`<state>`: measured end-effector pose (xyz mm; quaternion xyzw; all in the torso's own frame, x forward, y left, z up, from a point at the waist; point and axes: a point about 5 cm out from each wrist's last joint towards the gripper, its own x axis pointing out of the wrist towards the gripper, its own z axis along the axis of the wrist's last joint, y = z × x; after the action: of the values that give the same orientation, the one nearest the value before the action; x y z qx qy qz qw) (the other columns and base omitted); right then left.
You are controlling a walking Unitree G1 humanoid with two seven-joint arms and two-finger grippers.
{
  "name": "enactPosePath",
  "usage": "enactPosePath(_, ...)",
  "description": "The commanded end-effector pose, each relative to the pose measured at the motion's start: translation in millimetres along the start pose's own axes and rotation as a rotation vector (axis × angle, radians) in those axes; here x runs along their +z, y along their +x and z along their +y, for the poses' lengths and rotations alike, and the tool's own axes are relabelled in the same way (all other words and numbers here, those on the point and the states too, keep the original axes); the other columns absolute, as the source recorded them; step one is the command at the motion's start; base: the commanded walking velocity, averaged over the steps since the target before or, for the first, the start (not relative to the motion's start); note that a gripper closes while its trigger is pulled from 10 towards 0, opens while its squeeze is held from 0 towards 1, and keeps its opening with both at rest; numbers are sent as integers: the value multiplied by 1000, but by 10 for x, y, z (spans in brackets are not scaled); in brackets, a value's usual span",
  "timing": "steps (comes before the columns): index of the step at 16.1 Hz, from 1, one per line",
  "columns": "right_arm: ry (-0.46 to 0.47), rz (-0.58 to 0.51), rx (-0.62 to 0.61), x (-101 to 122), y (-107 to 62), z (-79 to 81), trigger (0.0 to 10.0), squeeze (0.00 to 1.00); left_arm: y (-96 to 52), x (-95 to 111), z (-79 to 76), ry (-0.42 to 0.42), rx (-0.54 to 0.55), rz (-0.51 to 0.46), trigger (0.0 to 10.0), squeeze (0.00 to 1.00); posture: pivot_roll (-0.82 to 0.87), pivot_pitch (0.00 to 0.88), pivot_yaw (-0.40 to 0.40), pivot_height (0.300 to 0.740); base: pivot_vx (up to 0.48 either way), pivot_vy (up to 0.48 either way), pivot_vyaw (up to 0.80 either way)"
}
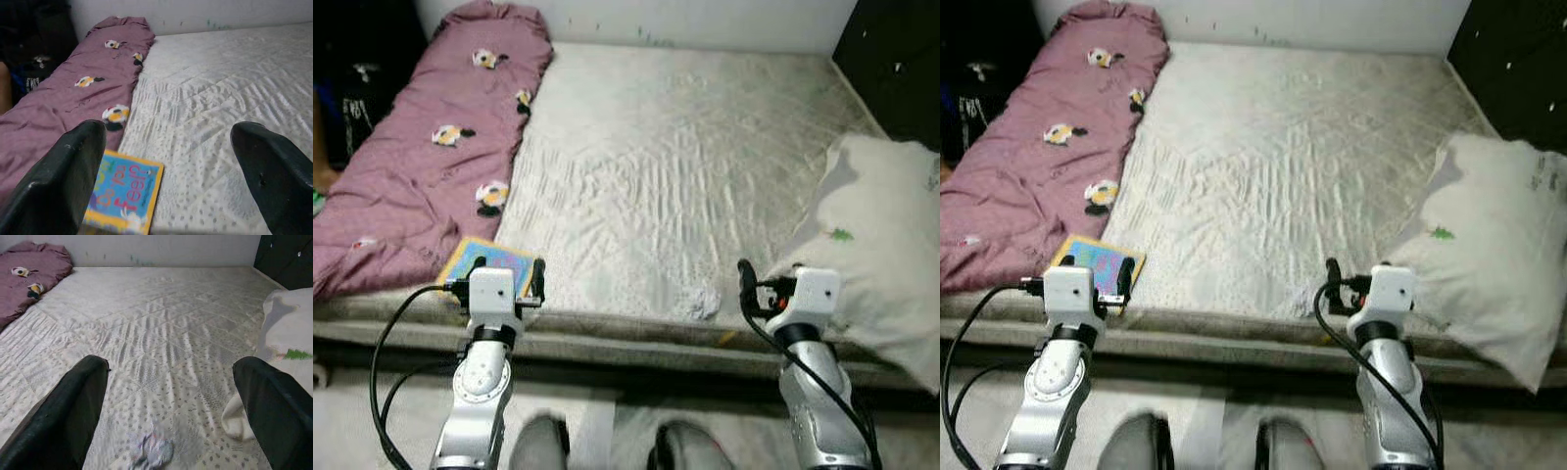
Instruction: Clean up the room
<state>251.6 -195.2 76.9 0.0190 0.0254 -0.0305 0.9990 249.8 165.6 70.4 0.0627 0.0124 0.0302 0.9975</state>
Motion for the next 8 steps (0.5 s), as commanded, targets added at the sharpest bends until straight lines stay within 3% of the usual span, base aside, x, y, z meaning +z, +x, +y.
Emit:
enactPosePath(1, 5, 11, 9, -16, -17, 20, 10000, 0, -7, -11, 10, 13, 9, 10, 10000, 0, -26, 81, -7, 618, 0, 0, 0)
enactPosePath(8, -3, 20, 16, -10, -11, 20, 10000, 0, -31, -17, -37, -48, -35, 24, 10000, 0, -26, 89, -17, 618, 0, 0, 0)
